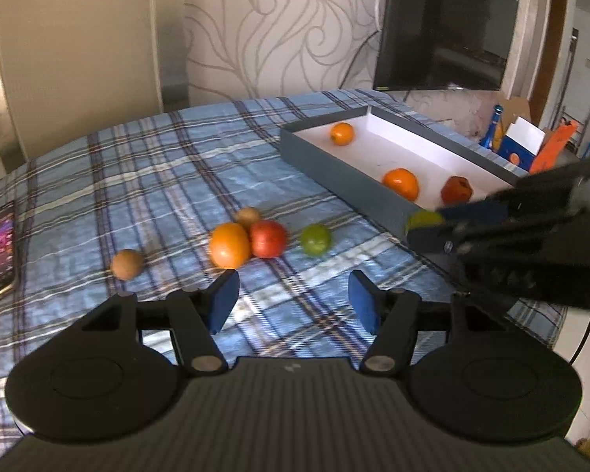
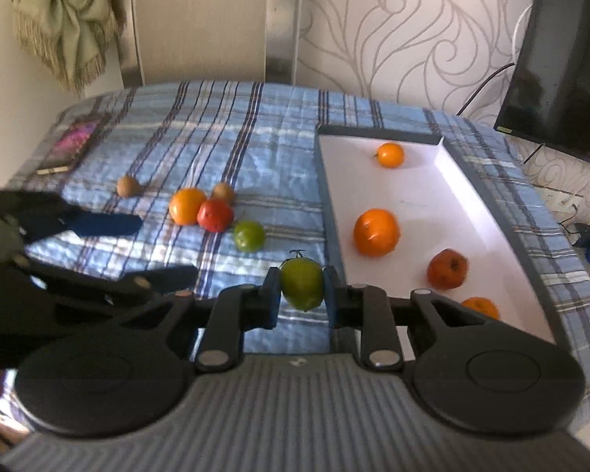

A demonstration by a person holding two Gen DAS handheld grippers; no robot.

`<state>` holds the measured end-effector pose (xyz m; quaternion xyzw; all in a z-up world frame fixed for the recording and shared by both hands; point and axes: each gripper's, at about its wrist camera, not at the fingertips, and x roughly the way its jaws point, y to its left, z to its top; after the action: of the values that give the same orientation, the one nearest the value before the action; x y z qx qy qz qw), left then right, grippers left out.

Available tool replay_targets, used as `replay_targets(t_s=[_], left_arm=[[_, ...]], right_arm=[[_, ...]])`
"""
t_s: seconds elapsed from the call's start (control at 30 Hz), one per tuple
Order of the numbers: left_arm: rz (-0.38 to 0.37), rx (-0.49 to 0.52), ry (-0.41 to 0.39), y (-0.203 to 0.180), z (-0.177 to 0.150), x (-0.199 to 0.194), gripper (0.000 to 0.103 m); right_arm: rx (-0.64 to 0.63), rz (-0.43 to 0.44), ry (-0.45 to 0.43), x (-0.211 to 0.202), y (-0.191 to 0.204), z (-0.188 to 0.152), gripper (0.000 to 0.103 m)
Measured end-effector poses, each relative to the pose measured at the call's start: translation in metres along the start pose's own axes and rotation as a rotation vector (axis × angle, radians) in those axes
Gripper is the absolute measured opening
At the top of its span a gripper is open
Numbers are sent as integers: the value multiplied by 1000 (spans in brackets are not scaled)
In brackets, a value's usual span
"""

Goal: Organize fruits
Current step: 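Lift the green lime with the right gripper while the left gripper approaches another lime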

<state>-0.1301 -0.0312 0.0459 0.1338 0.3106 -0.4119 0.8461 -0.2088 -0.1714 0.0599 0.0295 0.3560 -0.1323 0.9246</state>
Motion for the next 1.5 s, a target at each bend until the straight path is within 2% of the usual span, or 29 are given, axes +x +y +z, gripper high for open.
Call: replay_targets(t_s=[0.27, 0.4, 0.53, 0.87, 1.0, 1.17, 1.5], left_arm=[[-50, 26, 9, -20, 2, 21, 60], [-37, 31, 26, -27, 2, 33, 60], [-22, 33, 32, -31, 4, 43, 54], [52, 14, 48, -31, 14, 67, 54], [57, 2, 46, -31, 22, 76, 53], [55, -20, 50, -30, 27, 83, 48], [55, -40, 48, -28, 26, 84, 45]], right_arm=[[19, 24, -43, -31, -8, 5, 26], [8, 39, -52, -39, -8, 0, 26], [13, 38, -41, -43, -13, -7, 26], [39, 34, -58, -53, -30, -15, 26], [46, 29, -62, -54, -36, -16, 26], [51, 26, -57, -54, -41, -18, 26], [53, 35, -49, -52, -43, -19, 26]])
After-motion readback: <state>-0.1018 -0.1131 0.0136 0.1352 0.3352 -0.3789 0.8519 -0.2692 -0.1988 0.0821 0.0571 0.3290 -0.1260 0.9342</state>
